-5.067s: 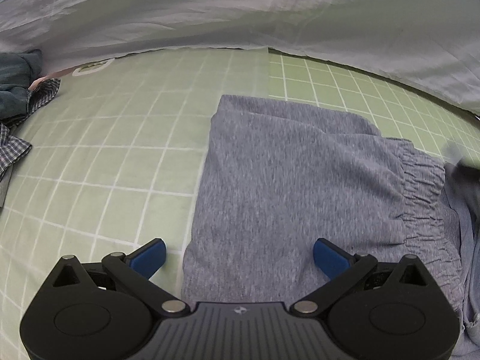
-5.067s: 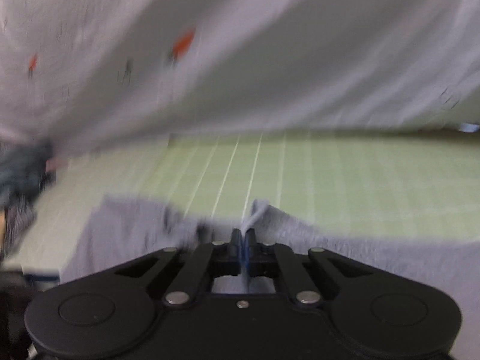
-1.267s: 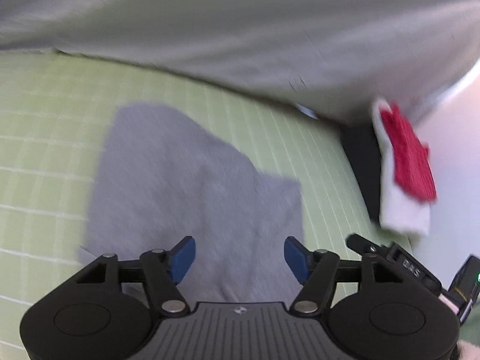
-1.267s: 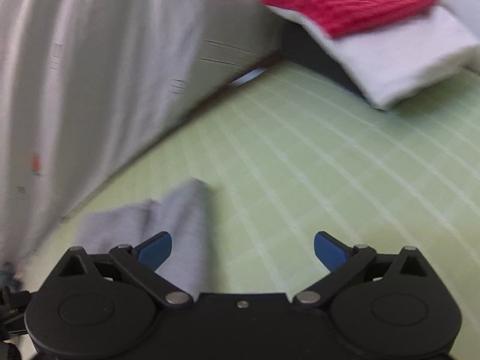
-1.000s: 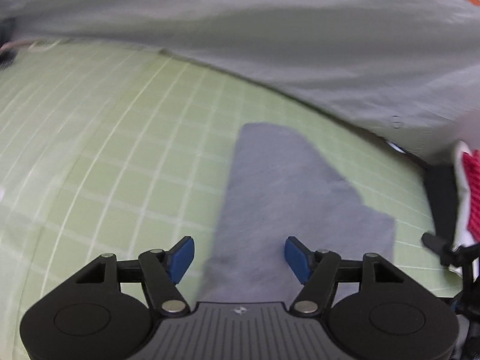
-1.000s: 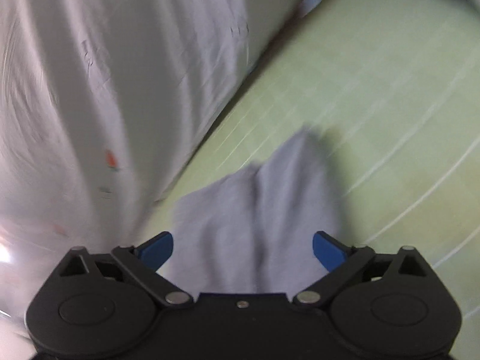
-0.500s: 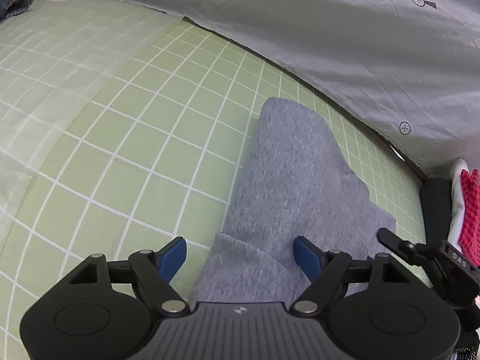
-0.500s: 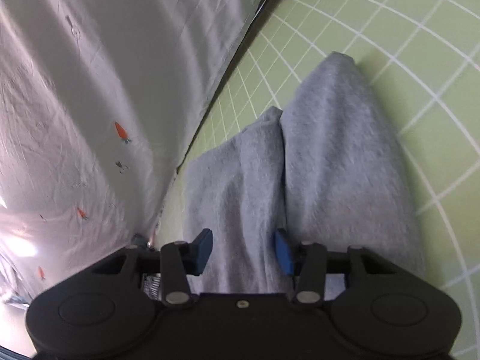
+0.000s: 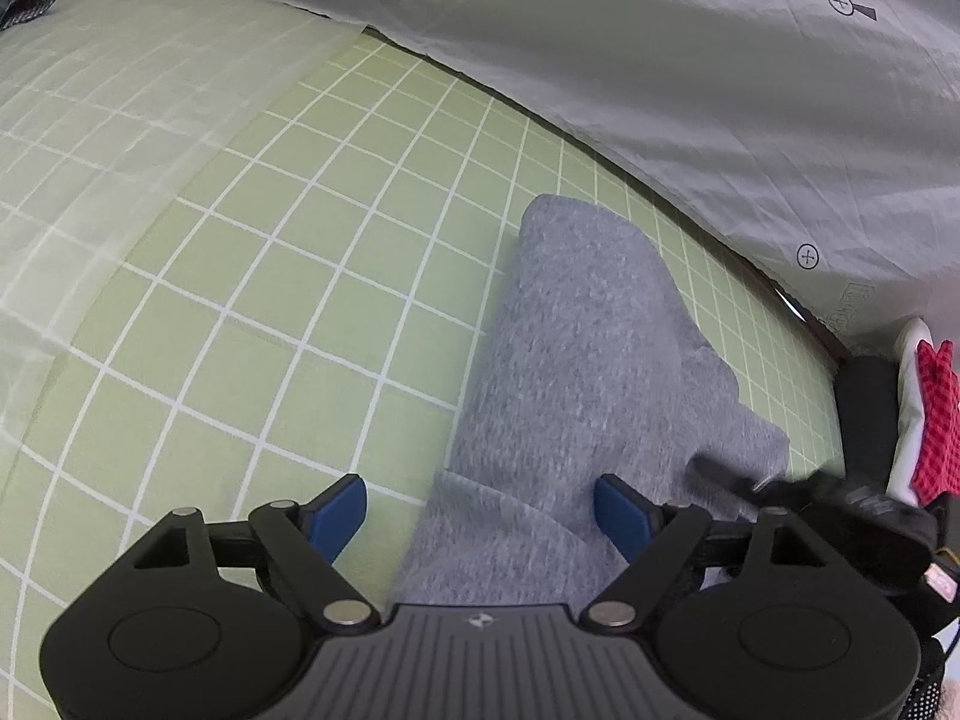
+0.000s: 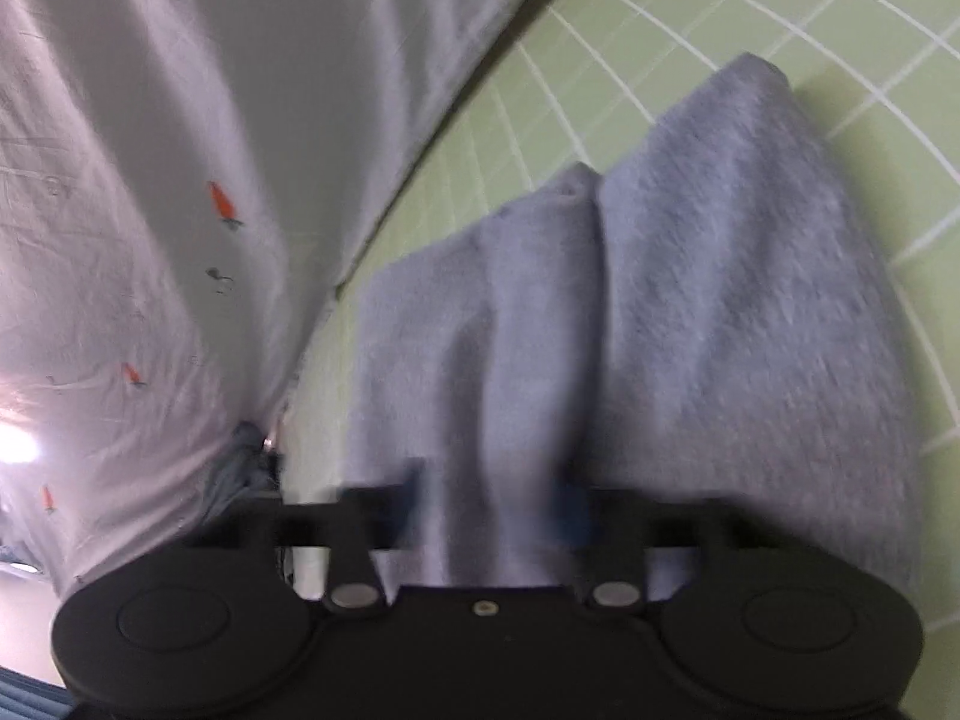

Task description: Fold clothes

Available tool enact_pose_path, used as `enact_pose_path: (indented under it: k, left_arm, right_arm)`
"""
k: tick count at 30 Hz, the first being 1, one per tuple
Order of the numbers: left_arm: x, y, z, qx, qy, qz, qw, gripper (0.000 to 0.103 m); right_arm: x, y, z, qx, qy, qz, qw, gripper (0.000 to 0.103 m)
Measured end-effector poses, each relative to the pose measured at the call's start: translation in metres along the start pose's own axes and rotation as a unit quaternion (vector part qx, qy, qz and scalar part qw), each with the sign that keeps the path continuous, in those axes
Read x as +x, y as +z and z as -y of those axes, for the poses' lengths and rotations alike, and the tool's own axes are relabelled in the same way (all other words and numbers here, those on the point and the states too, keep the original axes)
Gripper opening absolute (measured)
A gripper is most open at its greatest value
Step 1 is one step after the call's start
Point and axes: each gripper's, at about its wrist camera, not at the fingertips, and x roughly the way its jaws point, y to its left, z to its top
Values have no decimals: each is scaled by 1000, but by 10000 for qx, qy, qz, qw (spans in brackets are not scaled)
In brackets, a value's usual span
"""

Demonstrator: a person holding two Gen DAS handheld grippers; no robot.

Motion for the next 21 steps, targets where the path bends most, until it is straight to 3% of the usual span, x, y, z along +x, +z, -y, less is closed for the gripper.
enact_pose_path:
  k: [5, 10, 14, 17, 19, 21]
  left_arm:
    - [-2, 4, 9, 232, 66, 38, 9997, 83]
    - [-6, 6, 30, 644, -139, 110, 9978, 83]
    - [5, 1, 48, 1146, -182, -27, 9932, 83]
    - [19, -5, 55, 1369, -75, -248, 9902, 83]
    - [26, -8, 56, 1428, -94, -359, 9891, 83]
    - [31, -9, 56, 1442, -86, -437, 9885, 83]
  right_arm:
    - [-27, -9, -5, -332, -107, 411, 9985, 8]
    - [-81, 0, -24, -617, 60, 1110, 9919, 7]
    - [-104, 1, -23, -957, -506, 1324, 9853, 10]
    - [-100, 0, -13, -820, -688, 1337, 9852, 24]
    - [-97, 0, -7, -728, -809, 1344, 9849, 40]
    - [-94, 0, -1, -635, -930, 1352, 9844, 47]
